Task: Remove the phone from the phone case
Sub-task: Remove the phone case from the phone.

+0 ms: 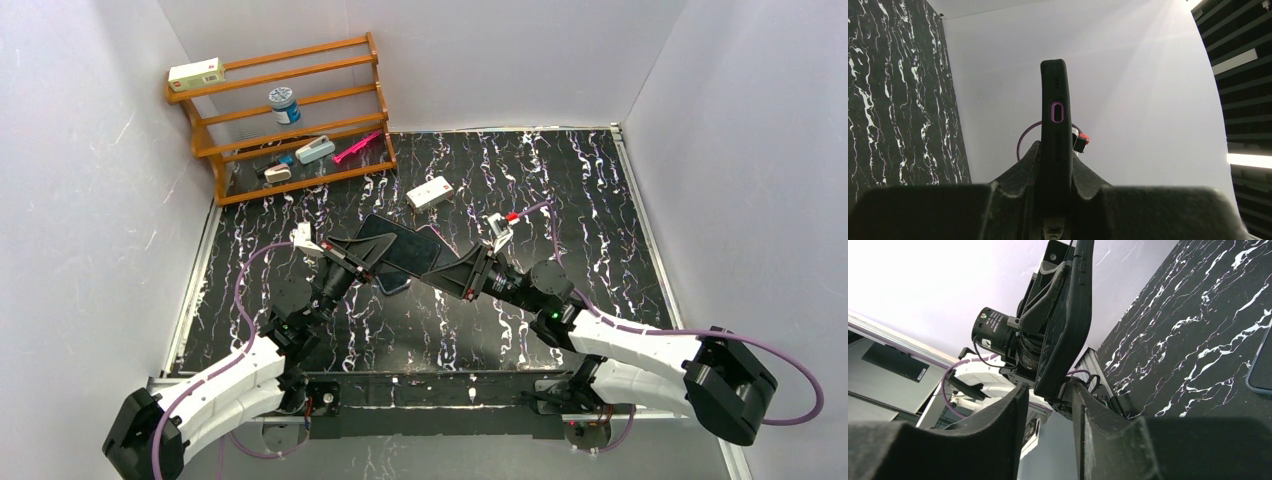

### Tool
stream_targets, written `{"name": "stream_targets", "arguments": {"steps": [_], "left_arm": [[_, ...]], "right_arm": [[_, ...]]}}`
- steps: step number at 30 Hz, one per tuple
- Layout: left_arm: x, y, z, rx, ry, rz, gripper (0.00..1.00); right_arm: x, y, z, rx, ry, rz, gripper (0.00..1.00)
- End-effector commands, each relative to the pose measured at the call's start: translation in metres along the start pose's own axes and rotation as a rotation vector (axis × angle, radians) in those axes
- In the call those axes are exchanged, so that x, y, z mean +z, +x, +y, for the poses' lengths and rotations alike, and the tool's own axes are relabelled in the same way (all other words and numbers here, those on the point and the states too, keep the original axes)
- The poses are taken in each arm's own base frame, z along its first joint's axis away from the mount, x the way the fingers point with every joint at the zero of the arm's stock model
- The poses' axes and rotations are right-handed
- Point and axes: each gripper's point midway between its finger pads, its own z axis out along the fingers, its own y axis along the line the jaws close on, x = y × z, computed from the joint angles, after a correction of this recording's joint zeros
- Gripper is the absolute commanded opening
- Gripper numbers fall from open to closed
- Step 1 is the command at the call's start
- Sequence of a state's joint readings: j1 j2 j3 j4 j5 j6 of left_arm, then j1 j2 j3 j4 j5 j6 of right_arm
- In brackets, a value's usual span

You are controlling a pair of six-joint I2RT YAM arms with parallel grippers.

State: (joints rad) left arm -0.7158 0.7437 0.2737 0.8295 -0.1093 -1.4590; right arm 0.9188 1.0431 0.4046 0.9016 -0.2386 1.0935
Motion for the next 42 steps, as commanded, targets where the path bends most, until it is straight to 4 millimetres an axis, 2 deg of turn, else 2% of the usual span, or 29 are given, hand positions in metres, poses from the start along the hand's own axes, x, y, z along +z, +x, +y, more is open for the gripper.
{"name": "stream_targets", "arguments": {"steps": [1, 4, 15, 22, 26, 29, 32, 37, 42], "left_arm": [[-0.001, -0.009, -0.029, -0.013, 0.098, -0.041, 0.0], [0.0, -0.009, -0.029, -0.013, 0.097, -0.041, 0.0], [0.0, -0.006, -0.027, -0.008, 0.093, -0.032, 0.0], [0.001, -0.003, -0.027, 0.002, 0.092, -0.02, 0.0], [0.0, -0.002, -0.026, -0.002, 0.09, -0.016, 0.0], [-0.002, -0.004, -0.027, -0.02, 0.093, -0.023, 0.0], [-0.004, -0.005, -0.024, -0.056, 0.087, -0.026, 0.0], [-0.004, 0.002, -0.018, -0.12, 0.061, 0.013, 0.0], [-0.003, 0.012, -0.017, -0.153, 0.046, 0.064, 0.0]], "right_arm": [[0.008, -0.016, 0.031, -0.057, -0.099, -0.044, 0.42], [0.008, -0.016, 0.029, -0.056, -0.091, -0.053, 0.38], [0.011, -0.018, 0.031, -0.06, -0.09, -0.066, 0.37], [0.014, -0.017, 0.03, -0.057, -0.093, -0.063, 0.31], [0.015, -0.017, 0.03, -0.069, -0.09, -0.06, 0.23], [0.016, -0.013, 0.024, -0.094, -0.075, -0.041, 0.13], [0.015, -0.008, 0.017, -0.151, -0.055, -0.013, 0.02], [0.012, -0.001, 0.001, -0.333, -0.018, 0.033, 0.01], [0.01, -0.004, -0.015, -0.49, 0.033, 0.038, 0.01]]}}
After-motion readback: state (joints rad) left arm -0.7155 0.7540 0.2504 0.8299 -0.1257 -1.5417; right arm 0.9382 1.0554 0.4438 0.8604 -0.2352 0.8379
